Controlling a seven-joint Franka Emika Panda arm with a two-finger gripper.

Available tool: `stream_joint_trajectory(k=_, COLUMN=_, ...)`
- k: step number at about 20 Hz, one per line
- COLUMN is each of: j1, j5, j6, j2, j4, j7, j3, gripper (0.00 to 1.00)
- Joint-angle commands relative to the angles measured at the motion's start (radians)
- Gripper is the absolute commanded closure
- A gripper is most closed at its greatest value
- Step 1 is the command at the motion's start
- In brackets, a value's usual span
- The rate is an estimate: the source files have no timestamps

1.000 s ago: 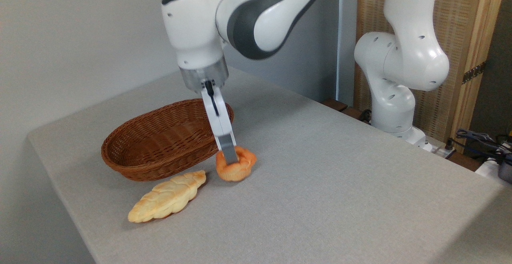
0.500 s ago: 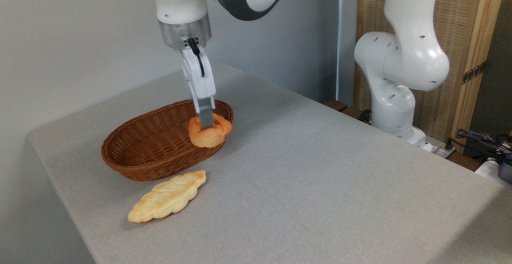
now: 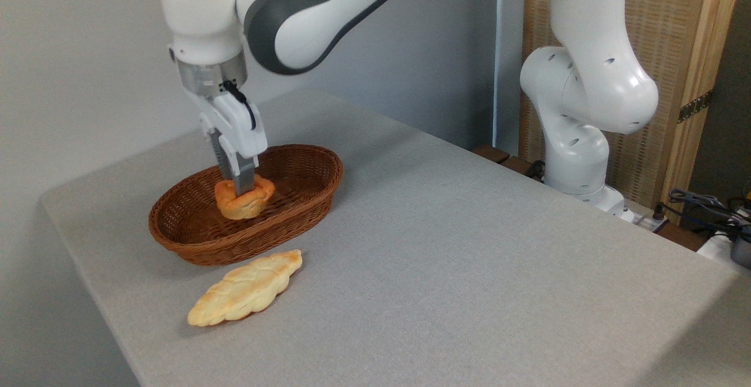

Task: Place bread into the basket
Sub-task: 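Lift the roll and carry it into the wicker basket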

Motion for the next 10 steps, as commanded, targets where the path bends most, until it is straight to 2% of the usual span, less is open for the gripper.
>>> stream_joint_trajectory(k=1, j1=-0.001, j5=-0.006, j6=0.023, j2=0.016, j4=0.025, j7=-0.056, j3=0.000, gripper=0.00)
stream_joint_trajectory(k=7, j1=-0.001, j5=-0.006, j6=0.023, j2=0.014, j4=0.026, j7=-0.054, j3=0.000, gripper=0.00)
stream_joint_trajectory(k=10, j1=0.000, j5=0.015, j6=0.001, j2=-0.030, j4=0.031, j7=-0.042, j3=0.017, gripper=0.00)
